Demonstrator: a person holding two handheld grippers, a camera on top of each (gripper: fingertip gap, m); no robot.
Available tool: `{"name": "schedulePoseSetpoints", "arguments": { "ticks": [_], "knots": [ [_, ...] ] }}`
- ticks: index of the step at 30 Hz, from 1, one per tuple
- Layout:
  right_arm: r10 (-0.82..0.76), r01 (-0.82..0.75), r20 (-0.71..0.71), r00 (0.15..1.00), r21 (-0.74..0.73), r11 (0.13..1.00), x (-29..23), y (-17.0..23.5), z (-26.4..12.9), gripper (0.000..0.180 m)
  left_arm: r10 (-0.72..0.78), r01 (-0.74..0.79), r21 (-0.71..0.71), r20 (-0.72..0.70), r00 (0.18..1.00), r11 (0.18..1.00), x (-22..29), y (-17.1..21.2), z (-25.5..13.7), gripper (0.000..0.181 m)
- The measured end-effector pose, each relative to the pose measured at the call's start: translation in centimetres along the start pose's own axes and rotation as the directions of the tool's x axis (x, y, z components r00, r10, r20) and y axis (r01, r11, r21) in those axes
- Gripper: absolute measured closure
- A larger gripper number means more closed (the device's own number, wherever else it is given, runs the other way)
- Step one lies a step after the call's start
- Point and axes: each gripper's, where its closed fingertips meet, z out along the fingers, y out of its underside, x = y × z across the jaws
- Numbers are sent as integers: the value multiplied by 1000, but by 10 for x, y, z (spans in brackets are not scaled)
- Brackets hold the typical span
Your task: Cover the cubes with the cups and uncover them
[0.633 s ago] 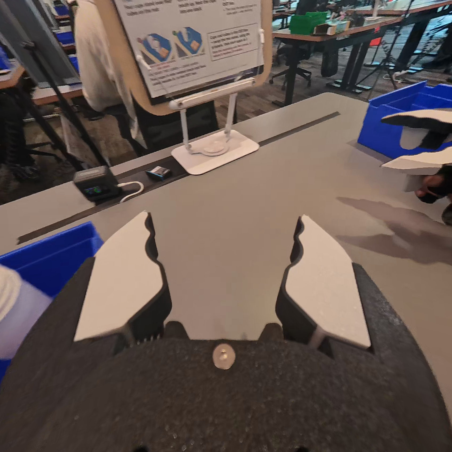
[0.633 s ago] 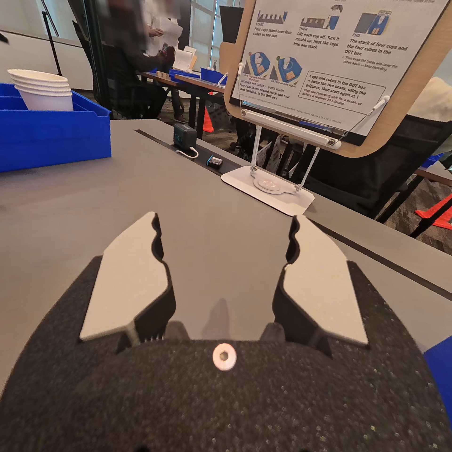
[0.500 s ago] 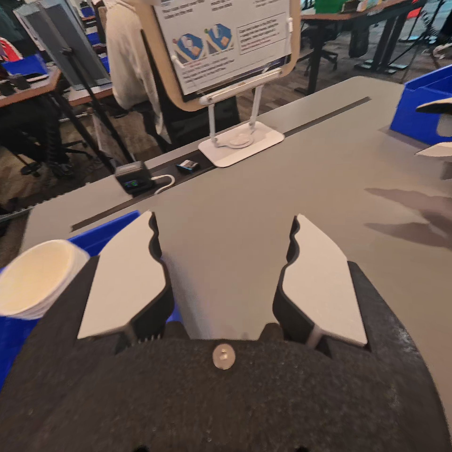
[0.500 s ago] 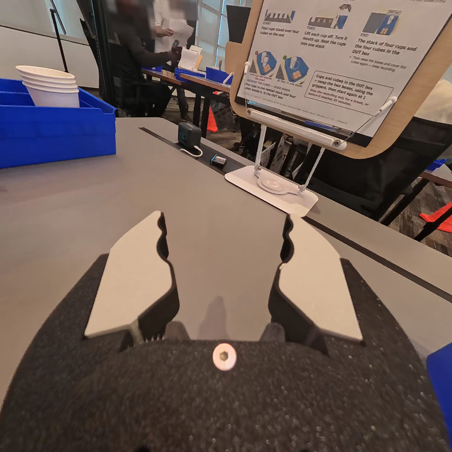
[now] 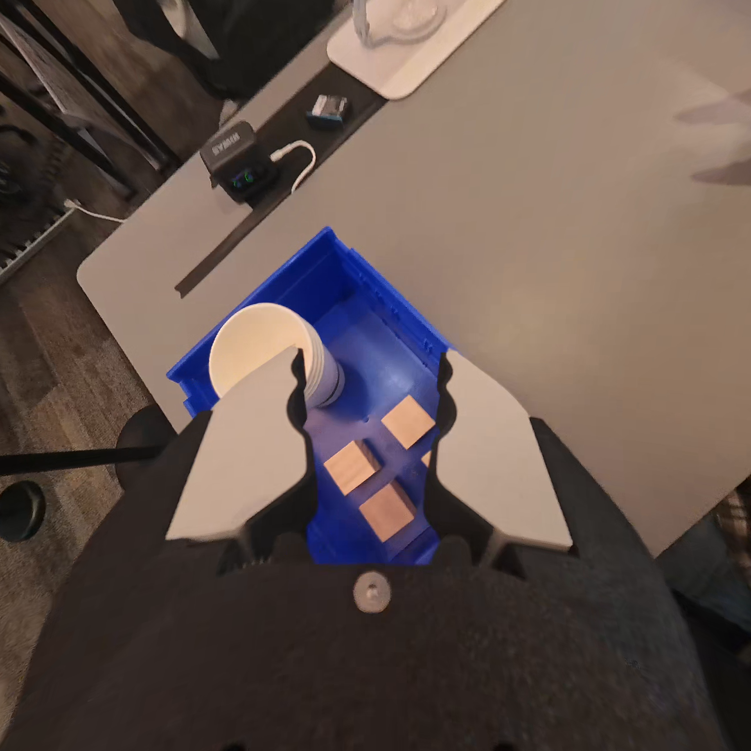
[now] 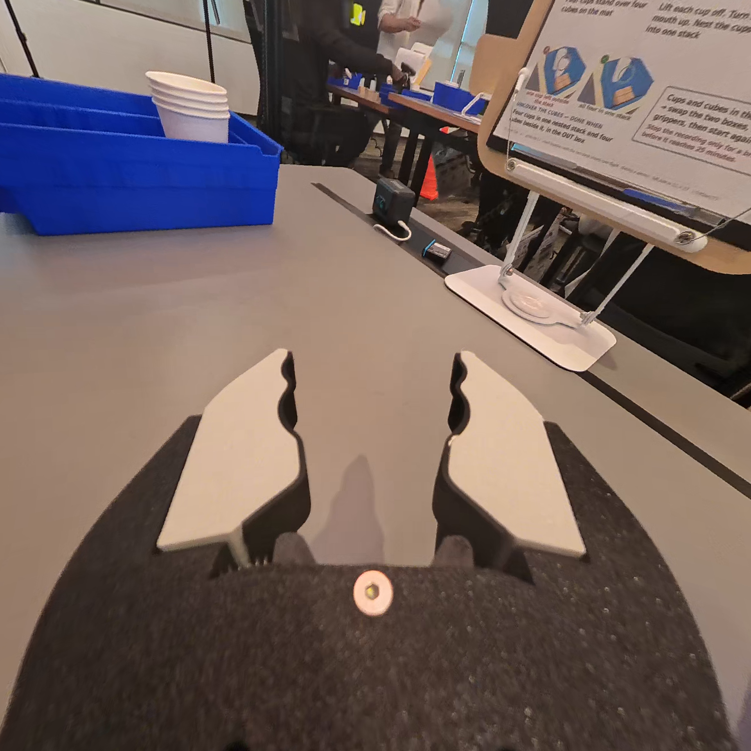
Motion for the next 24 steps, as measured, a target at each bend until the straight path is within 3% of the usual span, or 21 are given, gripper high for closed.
{"name": "schedulePoseSetpoints", "arguments": {
  "ticks": [13,24],
  "knots": [
    [13,-12,33,999,-29,1000,-2,7,2,107,1,-22,-186,-111,994,982,1,70,26,119],
    [5,-3,47,999,-41,999,-6,9,3,107,22,-46,-154,-151,988,987,10,74,30,120]
  ]
}}
